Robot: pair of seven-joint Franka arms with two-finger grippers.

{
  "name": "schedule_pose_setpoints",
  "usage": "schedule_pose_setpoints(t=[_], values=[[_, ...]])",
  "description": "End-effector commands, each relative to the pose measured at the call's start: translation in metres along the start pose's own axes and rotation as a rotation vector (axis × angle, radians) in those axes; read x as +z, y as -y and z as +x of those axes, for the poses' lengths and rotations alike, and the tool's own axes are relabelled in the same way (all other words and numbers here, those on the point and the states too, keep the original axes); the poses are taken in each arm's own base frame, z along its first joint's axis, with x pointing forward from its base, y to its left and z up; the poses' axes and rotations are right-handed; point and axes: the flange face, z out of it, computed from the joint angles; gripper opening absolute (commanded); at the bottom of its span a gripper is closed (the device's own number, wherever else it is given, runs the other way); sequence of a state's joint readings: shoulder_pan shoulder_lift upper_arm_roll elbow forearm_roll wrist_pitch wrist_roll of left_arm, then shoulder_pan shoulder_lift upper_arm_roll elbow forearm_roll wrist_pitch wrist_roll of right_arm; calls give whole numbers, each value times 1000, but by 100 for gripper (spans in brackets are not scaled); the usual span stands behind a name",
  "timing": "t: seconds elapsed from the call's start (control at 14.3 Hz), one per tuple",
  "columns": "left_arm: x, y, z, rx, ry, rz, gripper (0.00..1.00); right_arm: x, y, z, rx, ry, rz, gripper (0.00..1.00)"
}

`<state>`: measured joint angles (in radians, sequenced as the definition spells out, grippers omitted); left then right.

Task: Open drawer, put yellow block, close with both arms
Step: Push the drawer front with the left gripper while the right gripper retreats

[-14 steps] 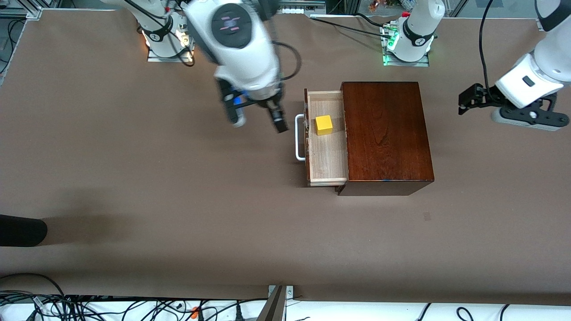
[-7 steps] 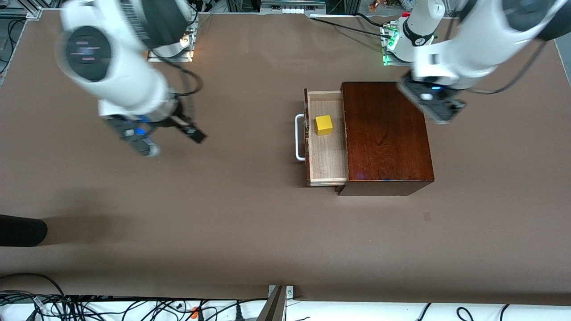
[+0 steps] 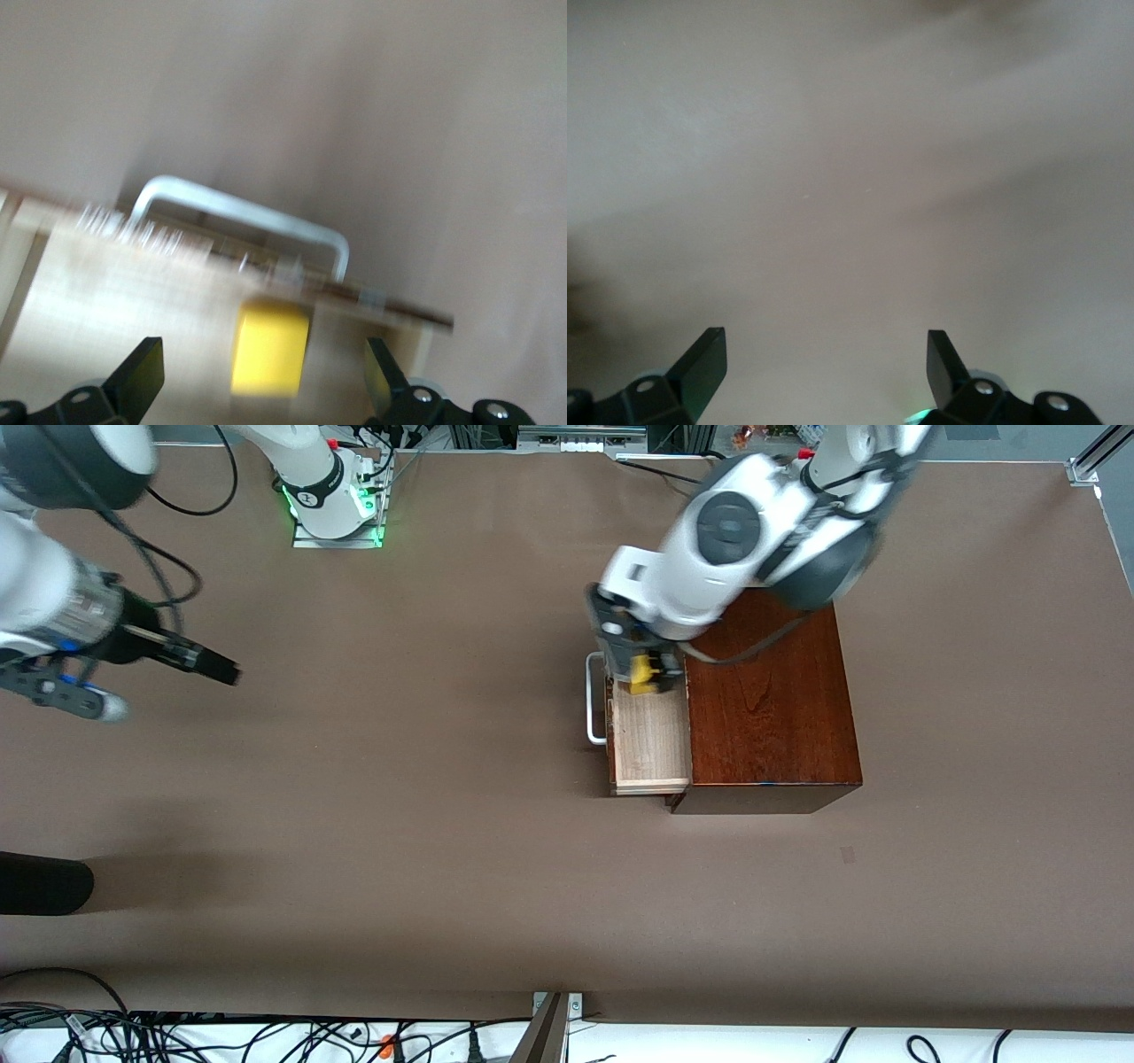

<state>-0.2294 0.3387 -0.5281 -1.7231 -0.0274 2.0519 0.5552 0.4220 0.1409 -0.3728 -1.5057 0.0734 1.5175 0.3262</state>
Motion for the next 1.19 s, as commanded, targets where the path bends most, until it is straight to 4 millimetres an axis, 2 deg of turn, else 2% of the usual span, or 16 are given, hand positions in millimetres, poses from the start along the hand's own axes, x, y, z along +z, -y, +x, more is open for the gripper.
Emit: schedule_pose_setpoints(t=[0.0,0.07,0.14,0.28,0.49,0.63,0.77,0.91,1.12], values=[[35,-9,38,184,-77,57,100,-7,-37,-8,-148,-44,-9,100],[43,-6,43,216,-109,81,100,-9,-46,-8,-182,-65,-10,100],[59,-8,50,247,-133,82,100,-6,-59,-4,-212,-74,-8,100],[85,-19,61,297,-151,83,100,-7,-73,-1,-235,-84,-6,100],[108,-33,62,365,-94,94,100,-14,-65,-5,-264,-81,-29,100],[124,-34,56,378,-63,86,100,-16,-67,-8,-262,-63,-36,100],[130,-36,53,385,-20,77,100,-16,-68,-7,-258,-65,-52,100],[131,-29,38,372,91,26,100,-16,-68,-7,-258,-65,-52,100],[118,-14,20,374,221,-26,100,-16,-65,-8,-261,-66,-55,100]])
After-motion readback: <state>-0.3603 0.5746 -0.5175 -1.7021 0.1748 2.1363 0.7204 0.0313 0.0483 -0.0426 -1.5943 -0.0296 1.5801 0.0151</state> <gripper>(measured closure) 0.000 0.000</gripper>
